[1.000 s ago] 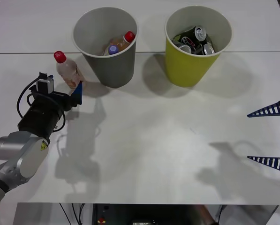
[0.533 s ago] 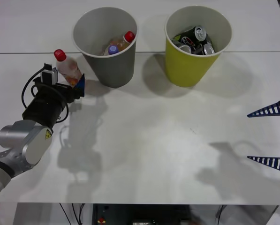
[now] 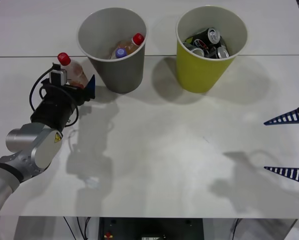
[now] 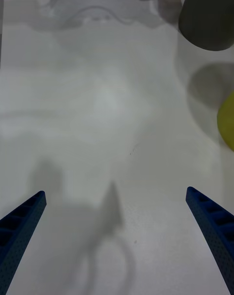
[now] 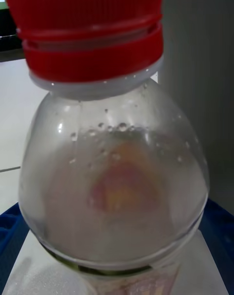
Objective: Put the can into the green bin and the plastic bottle into the gray bin
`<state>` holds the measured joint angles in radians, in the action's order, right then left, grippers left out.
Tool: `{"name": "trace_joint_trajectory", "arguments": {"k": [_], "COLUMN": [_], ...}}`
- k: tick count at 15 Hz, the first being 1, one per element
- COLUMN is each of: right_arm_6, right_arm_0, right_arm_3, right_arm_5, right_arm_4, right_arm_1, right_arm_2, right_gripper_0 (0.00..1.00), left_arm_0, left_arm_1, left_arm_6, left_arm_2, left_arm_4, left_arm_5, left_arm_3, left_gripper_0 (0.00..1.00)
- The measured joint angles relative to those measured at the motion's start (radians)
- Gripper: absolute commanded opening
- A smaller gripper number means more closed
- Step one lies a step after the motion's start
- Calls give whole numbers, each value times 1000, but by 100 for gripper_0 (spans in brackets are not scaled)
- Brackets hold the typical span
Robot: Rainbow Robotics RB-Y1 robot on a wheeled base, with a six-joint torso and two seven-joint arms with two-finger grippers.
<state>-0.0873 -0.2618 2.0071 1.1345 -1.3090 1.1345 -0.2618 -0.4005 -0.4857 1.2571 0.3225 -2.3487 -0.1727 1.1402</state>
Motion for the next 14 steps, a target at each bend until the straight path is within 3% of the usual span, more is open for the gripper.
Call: {"name": "trace_joint_trajectory", "arguments": {"k": [1, 14], "right_arm_6": [0, 0], "right_arm_0": [0, 0], "right_arm_3": [0, 0], "right_arm_5": [0, 0], "right_arm_4": [0, 0], "right_arm_1": [0, 0], "right_arm_2": [0, 0], "right_gripper_0": [100, 100], "left_arm_0": [0, 16], "left_arm_1": [1, -19], "left_arm_6": [1, -48], "left_arm_2": [0, -2], "left_arm_4": [0, 52], "left_arm_5": [2, -2], "left_arm_3": [-1, 28], "left_gripper_0": [0, 0]}}
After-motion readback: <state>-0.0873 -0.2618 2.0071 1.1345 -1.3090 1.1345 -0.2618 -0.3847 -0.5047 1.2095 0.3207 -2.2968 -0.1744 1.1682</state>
